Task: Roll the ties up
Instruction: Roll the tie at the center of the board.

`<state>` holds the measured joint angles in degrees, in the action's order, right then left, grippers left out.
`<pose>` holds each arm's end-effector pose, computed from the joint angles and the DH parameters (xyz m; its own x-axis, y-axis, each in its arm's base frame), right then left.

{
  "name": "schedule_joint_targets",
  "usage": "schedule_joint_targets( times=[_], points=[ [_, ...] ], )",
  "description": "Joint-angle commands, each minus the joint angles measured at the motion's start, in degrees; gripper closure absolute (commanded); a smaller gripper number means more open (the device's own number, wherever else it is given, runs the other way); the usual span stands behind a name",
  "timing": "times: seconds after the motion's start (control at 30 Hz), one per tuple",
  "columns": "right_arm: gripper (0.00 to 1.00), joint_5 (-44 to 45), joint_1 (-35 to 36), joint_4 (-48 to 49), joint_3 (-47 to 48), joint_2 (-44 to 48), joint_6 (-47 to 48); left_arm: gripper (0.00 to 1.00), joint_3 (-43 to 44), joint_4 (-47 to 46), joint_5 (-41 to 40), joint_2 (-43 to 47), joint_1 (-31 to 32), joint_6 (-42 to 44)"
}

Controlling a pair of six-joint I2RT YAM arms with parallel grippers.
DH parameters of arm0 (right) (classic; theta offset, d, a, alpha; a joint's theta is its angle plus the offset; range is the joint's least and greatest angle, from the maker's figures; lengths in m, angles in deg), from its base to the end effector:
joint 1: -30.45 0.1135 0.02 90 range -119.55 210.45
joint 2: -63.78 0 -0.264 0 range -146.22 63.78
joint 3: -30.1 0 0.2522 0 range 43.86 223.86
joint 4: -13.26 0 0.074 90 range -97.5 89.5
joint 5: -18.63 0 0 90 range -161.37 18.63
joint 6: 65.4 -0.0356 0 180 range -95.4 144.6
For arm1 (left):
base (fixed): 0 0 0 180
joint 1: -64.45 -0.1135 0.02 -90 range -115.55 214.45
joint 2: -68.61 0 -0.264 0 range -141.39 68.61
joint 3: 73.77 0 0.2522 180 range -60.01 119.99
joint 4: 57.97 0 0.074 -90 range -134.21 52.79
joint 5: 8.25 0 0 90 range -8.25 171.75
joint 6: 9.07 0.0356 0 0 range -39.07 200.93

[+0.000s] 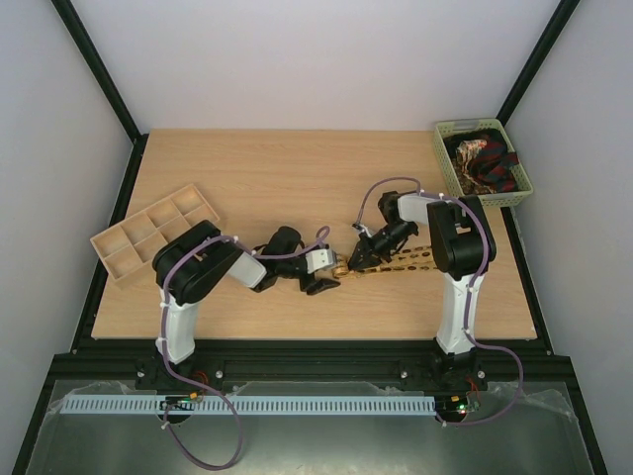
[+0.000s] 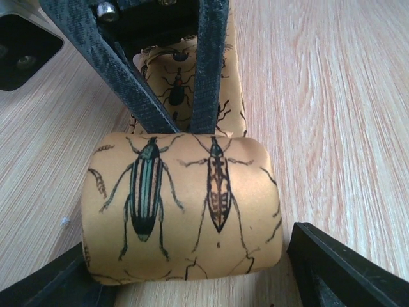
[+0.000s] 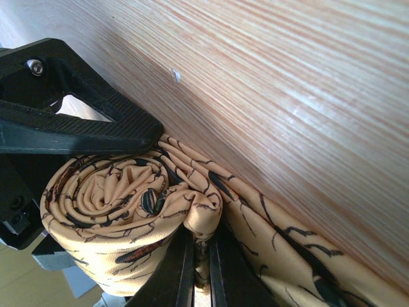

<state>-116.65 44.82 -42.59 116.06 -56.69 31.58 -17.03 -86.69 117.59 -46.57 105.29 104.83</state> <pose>0.3435 0.1141 0.0991 -0.9408 -0.3293 -0.0801 -0.2868 0.6475 0.7060 0.2539 -0.2470 0.0865 0.0277 0.4102 -0.9116 0.9883 0.1253 0.0865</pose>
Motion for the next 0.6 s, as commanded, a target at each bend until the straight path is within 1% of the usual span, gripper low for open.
schedule_joint_targets(
  times=[0.0,0.07,0.2,0.33,0.43,0.5,0.57],
  points=[
    [0.99,13.0,0.7,1.8,-2.8,-5.1,-0.9,0.27,0.5,-2.8,-1.3,-2.4,1.2,-2.6],
    [0.99,12.9,0.7,1.7,-2.8,-5.0,-0.9,0.30,1.6,-2.7,-1.2,-3.2,1.5,-2.3],
    [0.99,12.1,0.7,1.8,-2.6,-4.9,-0.9,0.40,3.1,-1.2,-1.5,-3.8,2.5,-0.1],
    [0.97,11.6,0.6,1.7,-2.4,-4.6,-0.8,0.58,3.9,1.9,-1.9,-3.5,2.7,0.2],
    [0.89,10.9,0.2,1.4,-2.3,-3.0,-0.4,0.68,4.2,6.9,-3.6,-2.8,2.6,1.0],
    [0.76,9.6,-1.1,1.2,-2.3,-0.7,-0.3,0.71,4.0,10.5,-4.3,-2.4,2.4,1.9],
    [0.67,7.6,-2.9,0.8,-2.4,1.5,-0.1,0.75,3.8,13.8,-5.3,-2.8,2.3,2.3]
  ],
)
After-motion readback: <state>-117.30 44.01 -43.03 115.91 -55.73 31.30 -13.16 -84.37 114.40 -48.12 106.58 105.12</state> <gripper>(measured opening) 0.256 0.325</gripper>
